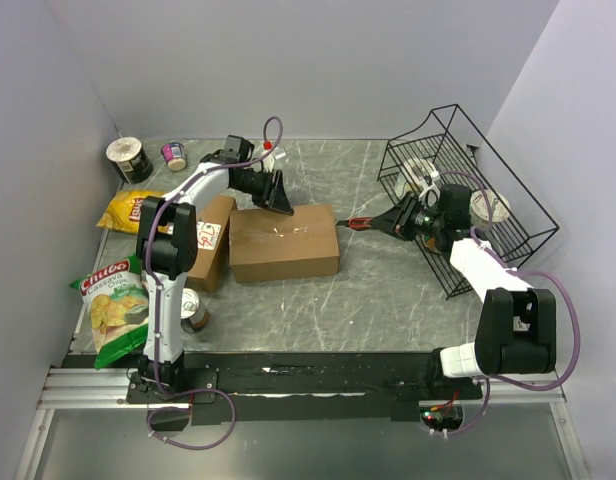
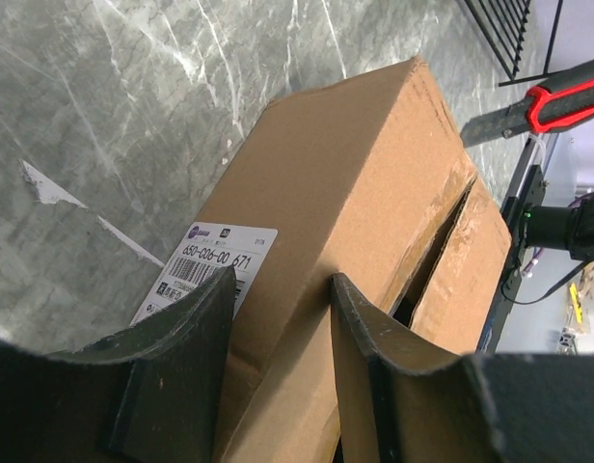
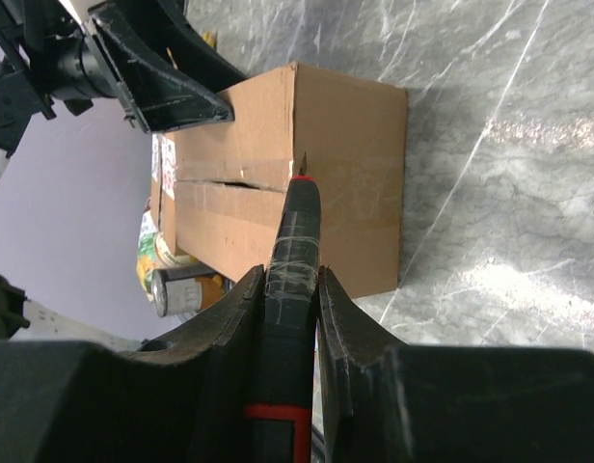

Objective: Unpack the express box
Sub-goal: Cut the express box at the center of the board.

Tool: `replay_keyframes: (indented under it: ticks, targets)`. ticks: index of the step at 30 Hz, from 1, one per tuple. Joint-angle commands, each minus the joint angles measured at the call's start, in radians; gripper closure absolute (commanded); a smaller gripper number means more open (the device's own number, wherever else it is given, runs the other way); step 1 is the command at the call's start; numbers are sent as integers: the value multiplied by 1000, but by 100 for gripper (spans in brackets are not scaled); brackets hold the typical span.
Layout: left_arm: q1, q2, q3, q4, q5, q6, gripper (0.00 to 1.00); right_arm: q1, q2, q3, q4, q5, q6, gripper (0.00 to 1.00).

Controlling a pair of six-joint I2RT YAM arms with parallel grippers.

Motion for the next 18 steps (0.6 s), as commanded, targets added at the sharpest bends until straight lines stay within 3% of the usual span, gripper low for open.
replay_keyframes:
  ticks: [1,7,16,18]
  targets:
    - [-38,137,-33,57,-435,62,99,11,-4,39,-85,-212,-17,100]
    - [-45,143,-24,60,-454,55,99,11,-34,51,-192,-271,-98,100]
    - [-51,151,-10,55,-441,63,99,11,-72,109,-563,-345,-363,100]
    - [-55,146,-11,52,-431,75,99,-38,-99,125,-593,-321,-397,100]
